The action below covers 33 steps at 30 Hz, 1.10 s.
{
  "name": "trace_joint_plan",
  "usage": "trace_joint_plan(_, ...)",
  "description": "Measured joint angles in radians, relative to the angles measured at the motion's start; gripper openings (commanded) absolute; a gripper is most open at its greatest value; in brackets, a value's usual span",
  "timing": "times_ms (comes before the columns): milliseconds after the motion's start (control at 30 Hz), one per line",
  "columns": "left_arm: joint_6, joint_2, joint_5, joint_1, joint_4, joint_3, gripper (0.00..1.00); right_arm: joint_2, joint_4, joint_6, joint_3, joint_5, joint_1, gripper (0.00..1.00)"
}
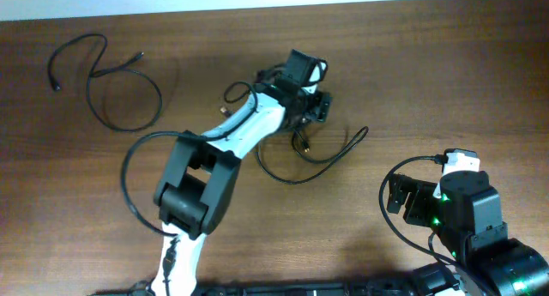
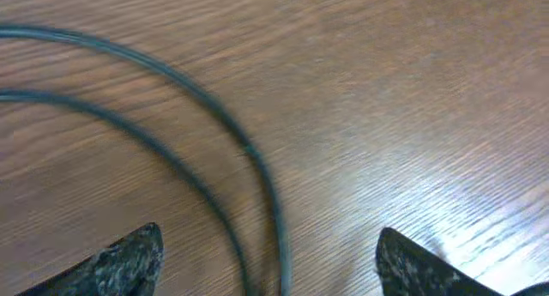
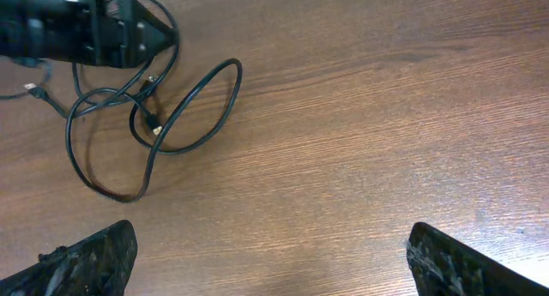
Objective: Untangle cables
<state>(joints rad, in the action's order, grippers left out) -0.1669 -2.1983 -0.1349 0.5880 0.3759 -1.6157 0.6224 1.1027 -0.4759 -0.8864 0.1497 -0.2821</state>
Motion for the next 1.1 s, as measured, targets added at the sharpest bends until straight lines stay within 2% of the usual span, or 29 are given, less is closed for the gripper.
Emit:
trace_joint_plan(33, 0.001, -0.008, 0.002, 0.019, -0.003, 0.0, 0.75, 0.0, 0.0, -0.001, 0.0, 0.0, 0.0, 0.99)
trace_joint_plan(67, 0.002, -0.017, 0.011, 0.036, -0.005, 0.0, 0.68, 0.0, 0.001, 0.0, 0.0, 0.0, 0.0, 0.99)
trace_joint_plan(167, 0.009, -0.064, 0.059, 0.079, -0.016, -0.001, 0.33, 0.0, 0.006, 0.0, 0.0, 0.0, 0.0, 0.99)
trace_joint_plan(233, 0.01, -0.069, 0.1, 0.084, -0.018, -0.004, 0.02, 0.0, 0.008, -0.001, 0.0, 0.0, 0.0, 0.99)
trace_joint_plan(267, 0.01, -0.07, 0.121, 0.084, -0.018, -0.004, 0.0, 0.0, 0.008, 0.0, 0.0, 0.0, 0.0, 0.99)
trace_joint_plan(300, 0.01, -0.072, 0.155, 0.084, -0.018, -0.004, 0.08, 0.0, 0.008, 0.0, 0.0, 0.0, 0.0, 0.99)
trace_joint_plan(333, 0.01, -0.072, 0.172, 0.084, -0.017, -0.005, 0.2, 0.0, 0.008, 0.0, 0.0, 0.0, 0.0, 0.99)
trace_joint_plan(400, 0.011, -0.072, 0.192, 0.083, 0.03, -0.023, 0.79, 0.0, 0.008, -0.001, 0.0, 0.0, 0.0, 0.99)
trace_joint_plan(533, 0.01, -0.068, 0.211, 0.084, 0.154, -0.116, 0.89, 0.0, 0.008, -0.001, 0.001, 0.0, 0.0, 0.99)
trace_joint_plan(633, 0.01, -0.04, 0.228, 0.084, 0.156, -0.138, 0.91, 0.0, 0.008, -0.003, 0.001, 0.0, 0.0, 0.99)
trace_joint_plan(767, 0.01, -0.037, 0.279, 0.084, 0.162, -0.138, 0.9, 0.0, 0.008, -0.004, 0.001, 0.0, 0.0, 0.99)
trace_joint_plan(1000, 0.009, -0.104, 0.319, 0.083, 0.174, -0.137, 0.89, 0.0, 0.027, -0.003, 0.001, 0.0, 0.0, 0.99)
trace_joint_plan(1033, 0.009, -0.104, 0.319, 0.083, 0.175, -0.137, 0.84, 0.0, 0.027, -0.004, 0.001, 0.0, 0.0, 0.99)
trace_joint_plan(1067, 0.009, -0.108, 0.318, 0.083, 0.177, -0.137, 0.69, 0.0, 0.027, -0.004, 0.001, 0.0, 0.0, 0.99)
trace_joint_plan(1100, 0.002, -0.117, 0.314, 0.083, 0.18, -0.137, 0.62, 0.0, 0.027, -0.004, 0.001, 0.0, 0.0, 0.99)
